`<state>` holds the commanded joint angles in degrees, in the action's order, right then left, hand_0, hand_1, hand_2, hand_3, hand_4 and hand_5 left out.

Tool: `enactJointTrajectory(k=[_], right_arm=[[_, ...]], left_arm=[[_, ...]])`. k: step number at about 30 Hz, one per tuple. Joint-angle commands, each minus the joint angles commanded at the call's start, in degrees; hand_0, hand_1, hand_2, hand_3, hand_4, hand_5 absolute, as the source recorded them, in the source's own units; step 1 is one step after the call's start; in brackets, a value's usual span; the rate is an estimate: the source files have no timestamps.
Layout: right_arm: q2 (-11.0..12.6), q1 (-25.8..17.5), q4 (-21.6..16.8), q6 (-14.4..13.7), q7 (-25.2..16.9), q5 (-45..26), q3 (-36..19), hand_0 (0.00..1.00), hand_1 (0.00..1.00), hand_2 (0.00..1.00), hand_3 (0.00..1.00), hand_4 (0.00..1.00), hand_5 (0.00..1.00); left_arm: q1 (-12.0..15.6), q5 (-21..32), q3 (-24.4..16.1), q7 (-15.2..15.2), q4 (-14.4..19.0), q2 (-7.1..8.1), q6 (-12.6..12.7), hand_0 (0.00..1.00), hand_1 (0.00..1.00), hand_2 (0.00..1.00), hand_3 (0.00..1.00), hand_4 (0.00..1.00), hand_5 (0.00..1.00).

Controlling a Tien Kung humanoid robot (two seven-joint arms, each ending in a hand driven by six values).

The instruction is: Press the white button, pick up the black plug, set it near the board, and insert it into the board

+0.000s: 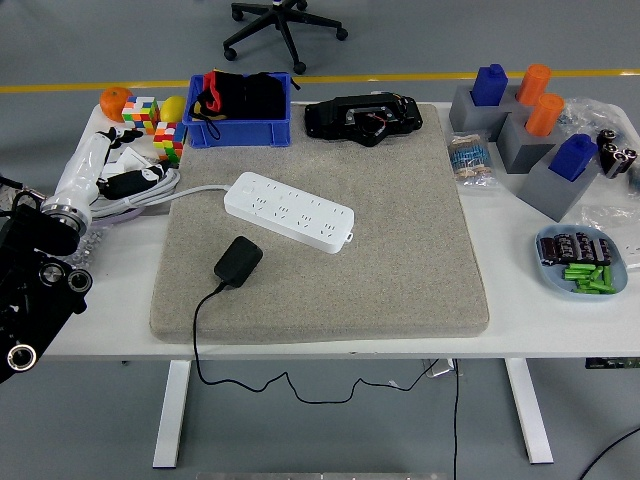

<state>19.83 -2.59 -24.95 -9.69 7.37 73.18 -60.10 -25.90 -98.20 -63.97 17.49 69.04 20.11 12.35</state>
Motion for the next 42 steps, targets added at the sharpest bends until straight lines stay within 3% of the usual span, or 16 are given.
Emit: enactJointTrajectory(k=[3,4,9,10,15,16,21,22,35,42], right_arm=[[-0.02,-0.05,0.04,0.01,-0.01,-0.21,-0.06,0.688,0.615,0.620,0.566,0.644,0.242],[0.01,-0.06,-0.08,-0.06,-0.08,-0.34,-0.21,0.688,0.615,0.620,0.567,0.644,0.243],[0.15,-0.02,-0.25,-0.17,-0.18,-0.71,-0.44,0.688,0.615,0.620,0.567,0.644,0.243],[0.16,-0.03,-0.24,-0.17,-0.19,-0.77,-0.43,0.688,0.615,0.620,0.567,0.644,0.241],[-0.01,0.02,-0.09,-0.09,-0.16,-1.01,-0.39,0.688,0.615,0.620,0.567,0.644,0.241],[-0.03,0.04,-0.10,-0.10,-0.17,-1.05,-0.38,0.688,0.614,0.620,0.567,0.643,0.240],[-0.10,0.12,-0.09,-0.08,-0.16,-1.20,-0.37,0.688,0.614,0.620,0.567,0.643,0.240],[-0.11,0.12,-0.09,-0.08,-0.16,-1.22,-0.36,0.688,0.615,0.620,0.567,0.643,0.240],[-0.06,0.40,-0.17,-0.07,-0.17,-1.49,0.42,0.688,0.614,0.619,0.566,0.641,0.241],[-0.10,0.32,-0.12,-0.02,-0.13,-1.60,0.60,0.687,0.614,0.618,0.566,0.641,0.241]], left_arm=[[-1.30,0.50,1.99,0.25,-0.72,1.21,-0.73,0.872,0.870,0.829,0.792,0.822,0.432],[-2.33,1.19,3.60,0.09,-1.29,2.11,-0.79,0.471,0.542,0.488,0.764,0.665,0.065],[-5.76,3.83,10.40,-0.23,-2.52,4.11,-1.68,0.471,0.542,0.488,0.764,0.665,0.065],[-6.22,4.13,11.62,-0.37,-2.64,4.26,-1.72,0.213,0.204,0.263,0.697,0.522,0.002],[-10.13,6.26,18.95,-1.98,-3.89,4.52,-2.44,0.213,0.204,0.263,0.697,0.522,0.002],[-10.98,6.67,20.49,-2.25,-4.40,4.37,-2.58,0.168,0.044,0.109,0.688,0.165,0.002],[-14.66,7.90,27.37,-2.43,-8.01,2.79,-1.67,0.168,0.044,0.109,0.688,0.165,0.002],[-14.95,7.96,28.01,-2.33,-8.42,2.53,-1.51,0.161,0.034,0.089,0.681,0.065,0.002],[-22.35,8.69,39.75,1.05,-17.07,-3.51,-2.52,0.162,0.040,0.079,0.673,0.081,0.002],[-24.81,8.76,42.78,1.93,-22.69,-6.68,-2.96,0.161,0.039,0.077,0.672,0.075,0.002]])
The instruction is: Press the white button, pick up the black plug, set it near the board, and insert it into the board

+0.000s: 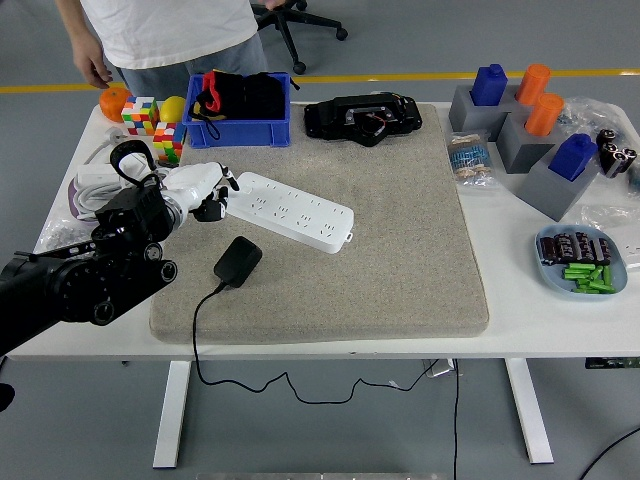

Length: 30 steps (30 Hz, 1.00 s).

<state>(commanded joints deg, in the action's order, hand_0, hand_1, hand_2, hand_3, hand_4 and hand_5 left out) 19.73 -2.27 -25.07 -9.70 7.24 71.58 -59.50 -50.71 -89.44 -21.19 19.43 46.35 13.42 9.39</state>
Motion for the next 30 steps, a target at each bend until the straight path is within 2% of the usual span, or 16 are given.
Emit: enactJointTrajectory(k=[2,7,14,19,30], right_arm=[[-0.01,-0.02,0.07,0.01,0.01,-0.04,0.05,0.687,0.614,0.618,0.566,0.641,0.241],[-0.03,0.07,0.01,-0.01,0.01,-0.13,0.36,0.687,0.614,0.614,0.565,0.640,0.240],[0.00,0.20,-0.03,-0.01,-0.01,-0.21,0.76,0.688,0.614,0.613,0.565,0.639,0.239],[0.05,0.31,-0.07,-0.02,-0.02,-0.24,0.93,0.687,0.614,0.613,0.565,0.639,0.239],[0.09,0.32,0.00,-0.01,0.00,-0.29,0.96,0.688,0.614,0.611,0.564,0.639,0.237]], left_arm=[[-0.34,0.10,0.38,0.00,-0.71,-0.37,0.02,0.161,0.039,0.077,0.672,0.075,0.002],[-0.99,-0.04,0.70,0.14,-4.84,-2.54,0.06,0.161,0.039,0.079,0.673,0.077,0.002],[-1.54,-0.26,1.41,0.14,-6.51,-4.08,0.36,0.159,0.039,0.078,0.673,0.077,0.002],[-1.93,0.14,2.23,0.17,-7.80,-4.80,0.25,0.147,0.039,0.078,0.673,0.091,0.002],[-2.01,0.13,3.14,0.06,-7.65,-5.46,0.37,0.144,0.038,0.078,0.672,0.075,0.002]])
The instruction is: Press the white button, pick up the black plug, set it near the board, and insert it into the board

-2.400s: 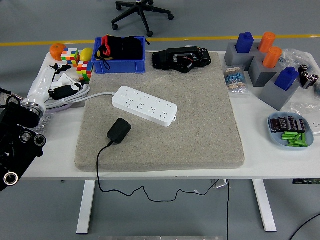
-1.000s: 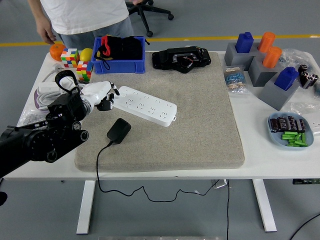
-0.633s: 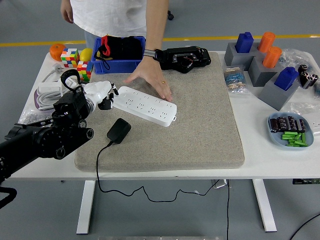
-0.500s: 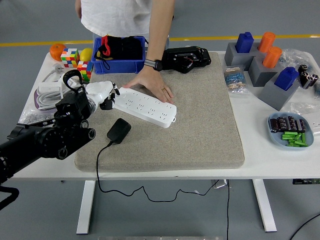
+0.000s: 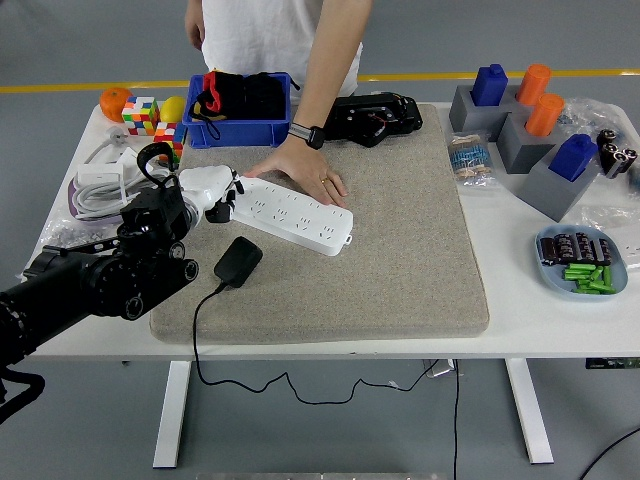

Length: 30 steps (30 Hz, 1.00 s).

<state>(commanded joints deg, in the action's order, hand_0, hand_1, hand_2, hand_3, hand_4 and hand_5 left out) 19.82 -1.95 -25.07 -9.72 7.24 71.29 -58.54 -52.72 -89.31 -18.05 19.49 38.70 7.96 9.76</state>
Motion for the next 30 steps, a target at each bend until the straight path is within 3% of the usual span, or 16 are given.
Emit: enactJointTrajectory(k=[11,18,23,27,28,30], right_arm=[[-0.03,0.02,0.00,0.00,-0.01,-0.07,0.29,0.686,0.613,0.610,0.565,0.637,0.235],[-0.10,-0.06,-0.03,-0.01,-0.01,-0.05,0.14,0.687,0.613,0.609,0.565,0.630,0.226],[-0.24,-0.33,0.03,-0.04,-0.03,-0.05,-0.10,0.688,0.613,0.608,0.565,0.628,0.223],[-0.35,-0.53,0.00,-0.02,-0.03,0.03,-0.21,0.688,0.613,0.608,0.565,0.628,0.223],[-0.35,-0.54,-0.01,-0.02,-0.04,0.03,-0.21,0.688,0.613,0.608,0.565,0.627,0.223],[-0.41,-0.53,-0.05,-0.02,-0.04,0.09,-0.21,0.688,0.613,0.608,0.565,0.627,0.223]], left_arm=[[-0.25,0.63,2.22,0.11,-1.38,-0.72,-0.17,0.146,0.038,0.079,0.673,0.093,0.002],[0.52,-0.01,2.01,0.20,-0.45,-0.31,-0.19,0.145,0.039,0.079,0.671,0.101,0.002],[1.77,-3.04,-3.72,0.29,3.69,0.89,0.47,0.144,0.040,0.079,0.671,0.094,0.002],[3.63,-5.92,-9.22,-0.15,9.54,2.68,1.37,0.144,0.040,0.079,0.671,0.094,0.002],[3.84,-6.10,-9.83,-0.18,10.36,2.85,1.44,0.167,0.134,0.161,0.695,0.255,0.002],[5.62,-7.32,-12.56,-0.07,13.60,4.00,1.74,0.167,0.134,0.161,0.695,0.255,0.002]])
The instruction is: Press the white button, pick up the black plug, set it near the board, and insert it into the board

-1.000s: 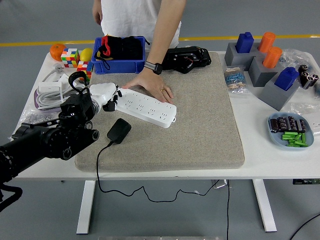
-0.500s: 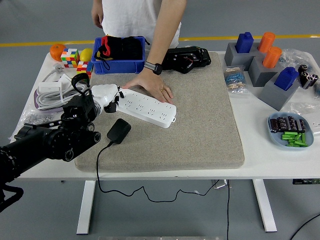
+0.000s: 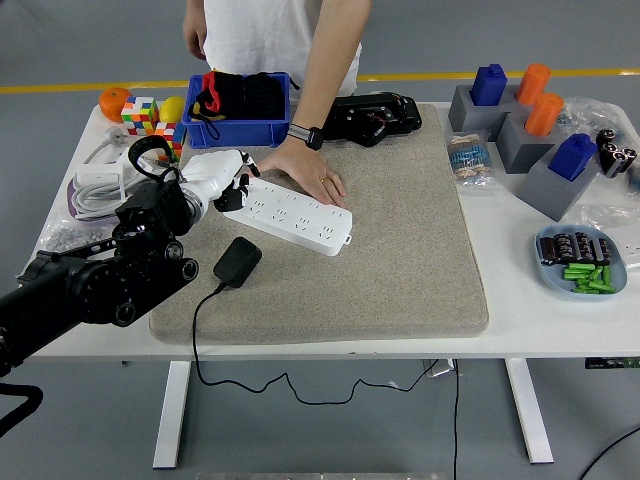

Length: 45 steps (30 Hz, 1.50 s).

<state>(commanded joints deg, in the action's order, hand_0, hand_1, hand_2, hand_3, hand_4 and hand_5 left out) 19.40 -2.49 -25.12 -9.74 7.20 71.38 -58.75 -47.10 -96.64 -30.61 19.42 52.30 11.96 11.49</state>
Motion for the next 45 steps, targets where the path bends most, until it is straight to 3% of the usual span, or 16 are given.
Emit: enactJointTrajectory(k=[3,4,10,11,16,17,22,23,28,29,34,35,40,41,45], right_arm=[[-0.08,-0.03,-0.07,-0.01,-0.03,0.03,-0.04,0.688,0.613,0.608,0.565,0.627,0.223],[-0.10,-0.09,-0.04,-0.02,-0.03,0.06,-0.11,0.688,0.613,0.608,0.564,0.626,0.221],[-0.16,-0.52,0.07,0.02,0.01,0.18,-0.31,0.688,0.613,0.608,0.564,0.626,0.221],[-0.16,-0.58,0.06,0.04,0.03,0.22,-0.34,0.688,0.613,0.608,0.565,0.626,0.221],[-0.17,-0.62,-0.06,0.00,-0.03,0.31,-0.54,0.688,0.613,0.608,0.565,0.626,0.221],[-0.18,-0.64,-0.09,-0.02,-0.03,0.33,-0.61,0.688,0.613,0.608,0.564,0.626,0.221],[-0.23,-0.83,-0.06,-0.01,-0.03,0.34,-0.61,0.688,0.613,0.608,0.564,0.626,0.221],[-0.24,-0.89,-0.05,-0.01,-0.02,0.35,-0.59,0.688,0.613,0.608,0.564,0.627,0.220],[-0.37,-1.04,-0.06,-0.01,-0.03,0.34,-0.60,0.688,0.613,0.608,0.564,0.627,0.220],[-0.40,-1.05,-0.09,-0.02,-0.04,0.33,-0.64,0.688,0.613,0.608,0.564,0.627,0.220],[-0.50,-1.15,-0.08,-0.02,-0.07,0.32,-0.60,0.688,0.613,0.608,0.564,0.627,0.220],[-0.51,-1.17,-0.08,-0.02,-0.07,0.32,-0.59,0.688,0.613,0.607,0.564,0.627,0.220],[-0.50,-1.16,-0.03,-0.03,-0.05,0.35,-0.67,0.688,0.613,0.607,0.564,0.627,0.220],[-0.51,-1.16,-0.03,-0.03,-0.05,0.35,-0.70,0.687,0.613,0.607,0.564,0.627,0.218],[-0.54,-1.15,-0.02,-0.01,-0.06,0.25,-0.78,0.687,0.613,0.607,0.564,0.627,0.218]], left_arm=[[3.10,-1.28,-3.76,0.56,4.64,1.51,0.15,0.167,0.134,0.161,0.695,0.255,0.002],[4.60,-1.82,-5.15,0.71,6.59,2.28,0.21,0.249,0.378,0.384,0.789,0.766,0.167],[11.31,-1.27,-10.02,-1.18,14.85,4.91,1.36,0.249,0.378,0.384,0.789,0.766,0.167],[13.12,-1.14,-11.20,-1.48,16.82,5.33,1.49,0.468,0.726,0.673,0.829,0.922,0.408],[18.04,-0.83,-13.56,-1.75,22.06,6.32,1.68,0.468,0.726,0.673,0.829,0.922,0.408],[19.10,-1.03,-13.87,-1.69,22.94,6.41,1.67,0.869,0.947,0.944,0.935,0.998,0.687],[22.04,-2.23,-13.99,-1.89,24.46,6.24,2.05,0.869,0.947,0.944,0.935,0.998,0.687],[22.42,-2.64,-13.84,-1.89,24.40,6.10,2.16,0.857,0.933,0.947,0.946,0.998,0.752],[23.41,-4.95,-13.22,-1.43,23.04,5.18,2.49,0.857,0.933,0.947,0.946,0.998,0.752],[23.51,-6.04,-13.17,-1.22,22.79,5.04,2.47,0.758,0.860,0.877,0.932,0.998,0.653],[23.53,-8.23,-12.10,-0.59,21.33,4.70,2.52,0.758,0.860,0.877,0.932,0.998,0.653],[23.54,-8.08,-11.92,-0.60,21.11,4.67,2.54,0.672,0.782,0.777,0.894,0.998,0.461],[23.42,-8.80,-11.11,-0.43,20.04,4.69,3.05,0.672,0.782,0.777,0.894,0.998,0.461],[23.40,-8.97,-11.03,-0.41,19.97,4.71,3.13,0.459,0.681,0.687,0.862,0.998,0.407],[23.11,-9.82,-10.20,-0.11,19.14,4.86,3.17,0.459,0.681,0.687,0.862,0.998,0.407]])
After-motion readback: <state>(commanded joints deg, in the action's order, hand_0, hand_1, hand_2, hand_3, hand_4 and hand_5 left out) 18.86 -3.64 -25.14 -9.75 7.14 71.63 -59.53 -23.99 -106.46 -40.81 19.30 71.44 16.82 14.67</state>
